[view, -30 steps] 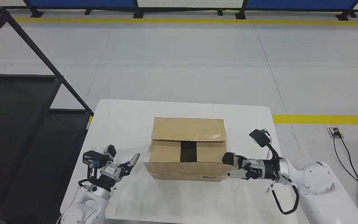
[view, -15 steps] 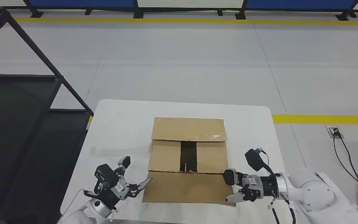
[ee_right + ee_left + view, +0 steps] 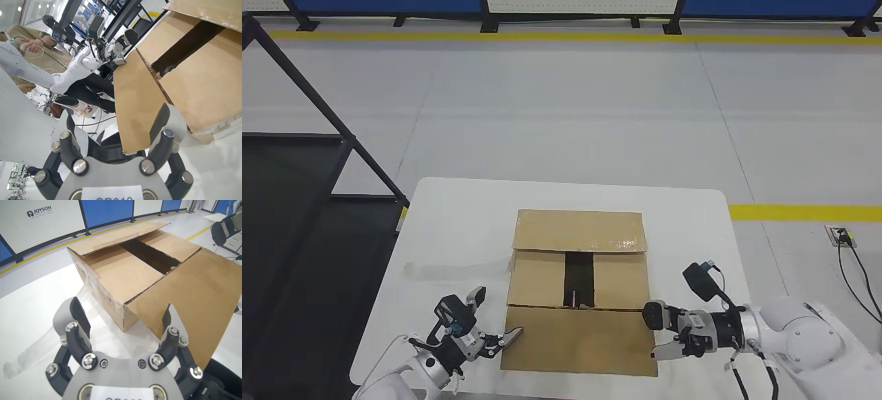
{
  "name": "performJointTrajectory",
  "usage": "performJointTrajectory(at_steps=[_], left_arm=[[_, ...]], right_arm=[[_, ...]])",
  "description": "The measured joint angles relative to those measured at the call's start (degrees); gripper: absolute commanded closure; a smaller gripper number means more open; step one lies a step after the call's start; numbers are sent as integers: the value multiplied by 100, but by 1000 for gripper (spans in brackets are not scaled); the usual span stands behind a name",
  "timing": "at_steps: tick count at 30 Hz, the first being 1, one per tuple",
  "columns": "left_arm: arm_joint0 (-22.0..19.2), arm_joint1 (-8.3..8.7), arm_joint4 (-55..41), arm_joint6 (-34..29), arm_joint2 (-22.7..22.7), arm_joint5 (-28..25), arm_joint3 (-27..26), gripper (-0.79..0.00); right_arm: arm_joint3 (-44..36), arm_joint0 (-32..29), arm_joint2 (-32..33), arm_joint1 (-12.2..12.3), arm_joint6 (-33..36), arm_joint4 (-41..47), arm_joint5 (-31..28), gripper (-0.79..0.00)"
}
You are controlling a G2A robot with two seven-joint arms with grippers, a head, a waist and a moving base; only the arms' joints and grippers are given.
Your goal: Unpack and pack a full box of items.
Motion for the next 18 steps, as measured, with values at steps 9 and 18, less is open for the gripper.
performJointTrajectory(at_steps=[9, 18], left_arm=[[1, 0, 0, 3, -1, 0, -2, -785], [60, 0, -103, 13, 45, 79, -5, -785]], right_arm=[[-1, -1, 1, -1, -1, -4, -1, -785], [-3, 266, -225, -110, -198, 578, 869, -785]])
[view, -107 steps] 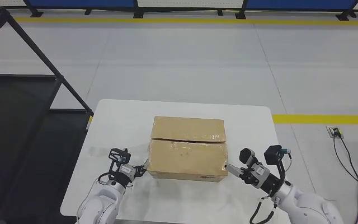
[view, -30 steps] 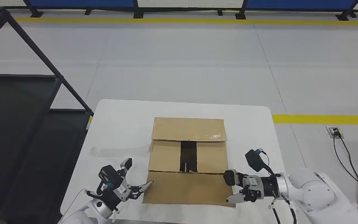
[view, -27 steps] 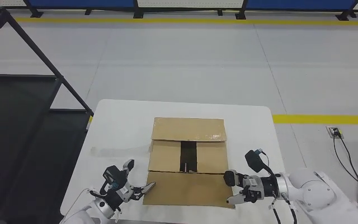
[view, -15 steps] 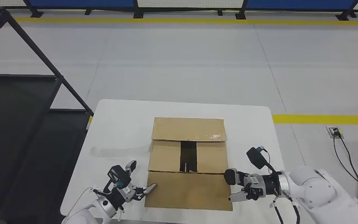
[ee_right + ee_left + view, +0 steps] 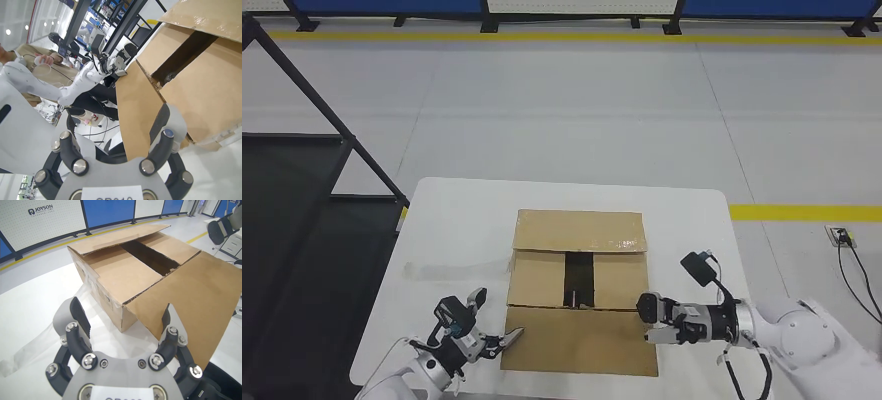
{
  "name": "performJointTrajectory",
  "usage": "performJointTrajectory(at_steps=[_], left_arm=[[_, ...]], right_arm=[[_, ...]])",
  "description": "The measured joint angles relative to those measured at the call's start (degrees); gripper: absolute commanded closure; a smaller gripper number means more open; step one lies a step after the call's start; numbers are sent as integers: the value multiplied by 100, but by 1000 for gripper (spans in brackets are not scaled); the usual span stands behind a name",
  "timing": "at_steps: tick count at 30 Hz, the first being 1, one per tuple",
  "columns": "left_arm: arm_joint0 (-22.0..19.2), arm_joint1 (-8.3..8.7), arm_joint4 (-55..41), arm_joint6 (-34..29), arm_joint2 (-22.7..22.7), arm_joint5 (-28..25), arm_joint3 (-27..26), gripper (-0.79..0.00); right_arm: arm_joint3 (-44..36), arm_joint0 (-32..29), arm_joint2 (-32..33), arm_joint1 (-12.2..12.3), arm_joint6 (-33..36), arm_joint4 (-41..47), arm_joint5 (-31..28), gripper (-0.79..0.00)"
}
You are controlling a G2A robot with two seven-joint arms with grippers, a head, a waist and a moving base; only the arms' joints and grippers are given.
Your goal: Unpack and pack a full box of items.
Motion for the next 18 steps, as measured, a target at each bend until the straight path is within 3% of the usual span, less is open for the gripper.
performJointTrajectory(at_steps=[7, 15, 18], left_arm=[[35, 24, 504, 69, 63, 128, 44, -785], [30, 31, 439, 114, 53, 66, 97, -785], [30, 31, 440, 114, 53, 67, 96, -785]], right_arm=[[297, 426, -321, -169, 68, 1099, 638, -785], [292, 417, -318, -168, 61, 1035, 636, -785], [224, 456, -422, -231, -294, 1078, 1116, -785]])
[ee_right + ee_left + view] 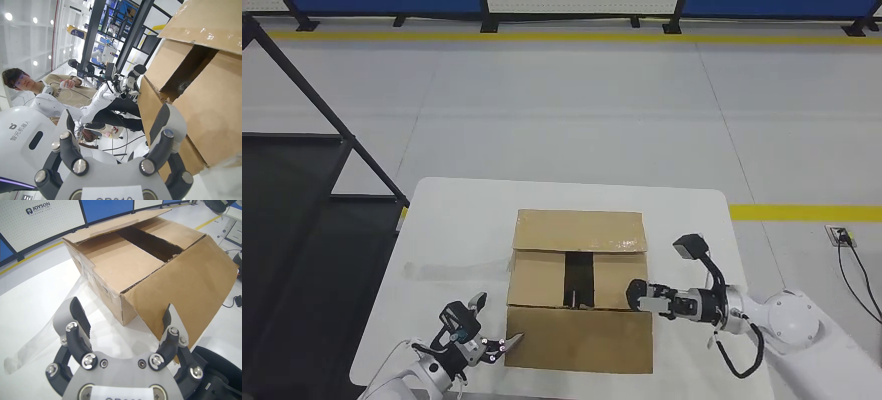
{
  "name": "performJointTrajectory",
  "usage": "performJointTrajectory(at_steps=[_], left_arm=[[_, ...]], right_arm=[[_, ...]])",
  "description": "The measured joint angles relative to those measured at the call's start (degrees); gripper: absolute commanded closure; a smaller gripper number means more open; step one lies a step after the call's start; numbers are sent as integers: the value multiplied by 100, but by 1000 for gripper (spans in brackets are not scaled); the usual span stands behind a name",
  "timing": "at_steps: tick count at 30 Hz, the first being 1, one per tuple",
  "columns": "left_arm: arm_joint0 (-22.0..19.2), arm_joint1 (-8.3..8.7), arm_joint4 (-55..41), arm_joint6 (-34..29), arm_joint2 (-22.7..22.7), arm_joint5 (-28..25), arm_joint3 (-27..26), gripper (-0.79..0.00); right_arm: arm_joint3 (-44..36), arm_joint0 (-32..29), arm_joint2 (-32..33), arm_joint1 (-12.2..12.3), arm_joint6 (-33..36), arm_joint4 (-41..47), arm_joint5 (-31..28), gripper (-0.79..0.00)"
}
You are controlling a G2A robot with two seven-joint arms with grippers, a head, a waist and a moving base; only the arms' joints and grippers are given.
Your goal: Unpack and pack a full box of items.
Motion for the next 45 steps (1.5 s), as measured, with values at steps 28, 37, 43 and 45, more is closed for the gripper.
performJointTrajectory(at_steps=[28, 37, 43, 45], left_arm=[[156, 46, 48, 64, 11, 177, -132, -785], [77, 53, 109, -20, 112, 188, -145, -785], [79, 62, 119, -27, 131, 204, -130, -785], [94, 64, 109, -19, 138, 223, -123, -785]], right_arm=[[1535, 1136, -566, -648, -194, 666, 1880, -785], [1563, 966, -317, -677, -469, 794, 1997, -785], [1591, 1080, -375, -843, -1082, 913, 1613, -785], [1567, 1170, -428, -914, -1357, 876, 1494, -785]])
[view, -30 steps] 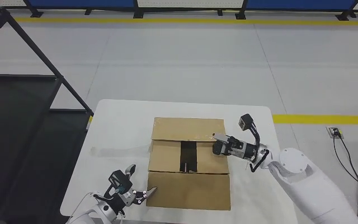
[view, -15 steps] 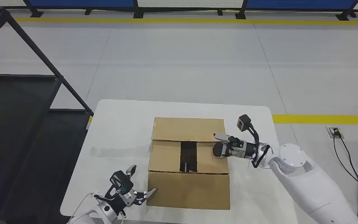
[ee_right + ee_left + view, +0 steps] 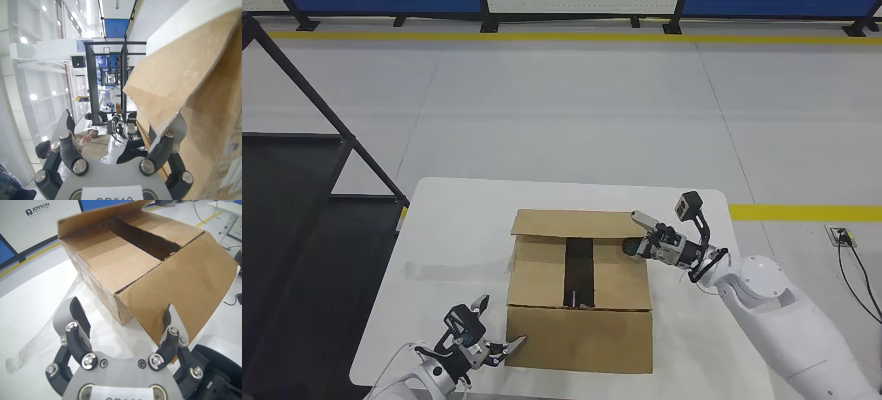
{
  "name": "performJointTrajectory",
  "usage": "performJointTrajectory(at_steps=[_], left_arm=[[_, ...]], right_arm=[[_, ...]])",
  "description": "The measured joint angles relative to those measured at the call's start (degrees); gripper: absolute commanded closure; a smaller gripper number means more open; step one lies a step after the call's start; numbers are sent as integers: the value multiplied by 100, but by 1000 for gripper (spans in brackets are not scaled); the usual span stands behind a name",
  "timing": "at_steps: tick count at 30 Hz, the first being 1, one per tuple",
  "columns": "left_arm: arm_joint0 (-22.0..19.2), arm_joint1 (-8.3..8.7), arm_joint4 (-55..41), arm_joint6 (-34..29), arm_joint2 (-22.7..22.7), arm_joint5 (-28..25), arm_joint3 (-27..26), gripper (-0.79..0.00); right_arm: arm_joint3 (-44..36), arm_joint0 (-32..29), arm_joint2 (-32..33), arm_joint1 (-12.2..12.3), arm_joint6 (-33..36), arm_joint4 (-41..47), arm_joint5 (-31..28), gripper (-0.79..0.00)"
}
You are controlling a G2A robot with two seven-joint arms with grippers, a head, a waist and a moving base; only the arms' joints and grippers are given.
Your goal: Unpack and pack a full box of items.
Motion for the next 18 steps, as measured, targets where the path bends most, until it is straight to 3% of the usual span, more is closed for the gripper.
performJointTrajectory(at_steps=[6, 11, 14, 18], left_arm=[[80, 8, 19, 59, 25, 28, -20, -785], [145, 13, -14, 124, 39, 39, -17, -785], [175, 17, -37, 164, 38, 41, -26, -785], [183, 23, -26, 159, 39, 16, -42, -785]], right_arm=[[197, 540, -261, -244, -874, -372, 181, -785], [820, 1101, -575, -551, -1383, -281, 147, -785], [1237, 1316, -694, -704, -1378, -83, 50, -785], [1271, 1332, -703, -713, -1343, -69, 56, -785]])
